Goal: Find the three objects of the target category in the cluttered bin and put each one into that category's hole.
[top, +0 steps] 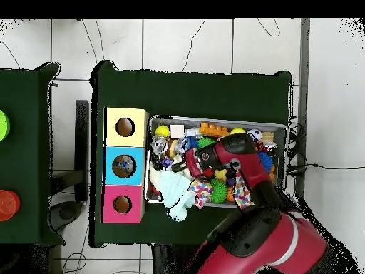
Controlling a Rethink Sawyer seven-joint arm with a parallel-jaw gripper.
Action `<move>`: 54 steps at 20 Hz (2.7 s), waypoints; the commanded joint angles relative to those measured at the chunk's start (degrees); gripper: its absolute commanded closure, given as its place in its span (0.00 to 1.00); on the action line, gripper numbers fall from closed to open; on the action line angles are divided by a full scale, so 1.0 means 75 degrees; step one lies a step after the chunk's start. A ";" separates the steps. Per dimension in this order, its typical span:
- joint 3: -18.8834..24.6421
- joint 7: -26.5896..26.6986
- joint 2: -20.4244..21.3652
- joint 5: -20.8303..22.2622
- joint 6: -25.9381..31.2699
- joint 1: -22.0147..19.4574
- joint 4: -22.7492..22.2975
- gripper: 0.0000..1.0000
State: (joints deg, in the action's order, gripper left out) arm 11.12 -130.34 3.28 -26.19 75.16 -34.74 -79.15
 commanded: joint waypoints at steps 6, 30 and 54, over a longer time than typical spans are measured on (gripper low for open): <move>-0.1509 -0.2684 -0.1429 -0.0800 -0.3446 0.0722 0.1316 1.00; -0.3496 -0.2034 0.0545 -0.0574 -0.2182 0.1901 0.0149 1.00; -0.3977 -0.1981 0.1749 -0.1523 -0.4249 0.2801 -0.1652 1.00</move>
State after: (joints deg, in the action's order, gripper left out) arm -22.31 -132.54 19.75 -33.45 59.85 -11.42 -85.91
